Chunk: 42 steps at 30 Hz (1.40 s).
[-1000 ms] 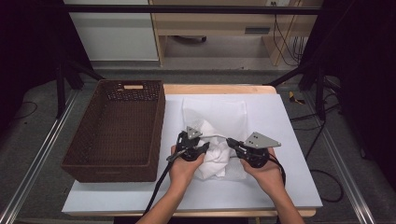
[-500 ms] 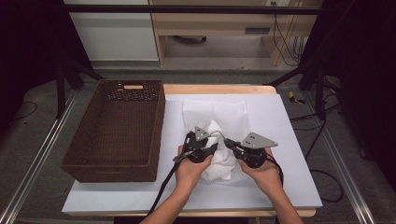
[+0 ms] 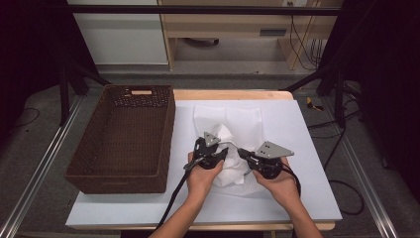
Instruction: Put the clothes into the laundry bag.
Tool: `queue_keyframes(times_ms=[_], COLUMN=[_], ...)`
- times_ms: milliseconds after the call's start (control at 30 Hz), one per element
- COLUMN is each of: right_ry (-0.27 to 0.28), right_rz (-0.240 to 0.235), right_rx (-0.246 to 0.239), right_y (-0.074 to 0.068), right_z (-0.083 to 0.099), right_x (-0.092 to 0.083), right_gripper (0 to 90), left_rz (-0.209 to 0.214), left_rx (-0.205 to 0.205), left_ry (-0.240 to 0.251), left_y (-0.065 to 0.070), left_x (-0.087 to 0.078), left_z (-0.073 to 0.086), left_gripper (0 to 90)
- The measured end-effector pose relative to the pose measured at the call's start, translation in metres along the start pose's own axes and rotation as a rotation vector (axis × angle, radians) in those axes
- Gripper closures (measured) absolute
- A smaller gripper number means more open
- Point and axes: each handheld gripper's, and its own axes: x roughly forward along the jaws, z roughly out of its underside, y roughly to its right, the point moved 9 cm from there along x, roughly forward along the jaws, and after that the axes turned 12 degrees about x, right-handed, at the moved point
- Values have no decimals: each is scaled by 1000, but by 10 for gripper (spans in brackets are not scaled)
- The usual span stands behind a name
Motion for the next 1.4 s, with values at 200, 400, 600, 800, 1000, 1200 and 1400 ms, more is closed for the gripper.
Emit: queue_keyframes(times_ms=[200,400,600,800,1000,1200,1400], right_ry=[1,-10,-15,-17,-16,-15,-5], right_rz=[-1,-3,0,4,6,7,7], right_rx=[2,-2,1,9,13,16,16], right_y=[1,0,2,4,5,6,7], right_z=[0,2,4,5,5,5,4], right_x=[0,2,3,3,3,3,2], right_gripper=[889,889,888,888,888,888,889], left_rz=[-27,-57,-55,-58,-59,-53,-51], left_rx=[24,13,50,38,29,33,40], left_ry=[19,9,0,1,6,3,17], left_y=[-1,-10,-10,-12,-12,-11,-11], left_x=[-5,4,9,13,17,18,18], left_z=[-6,-1,0,0,-2,-3,-7], left_gripper=[711,709,692,690,685,685,684])
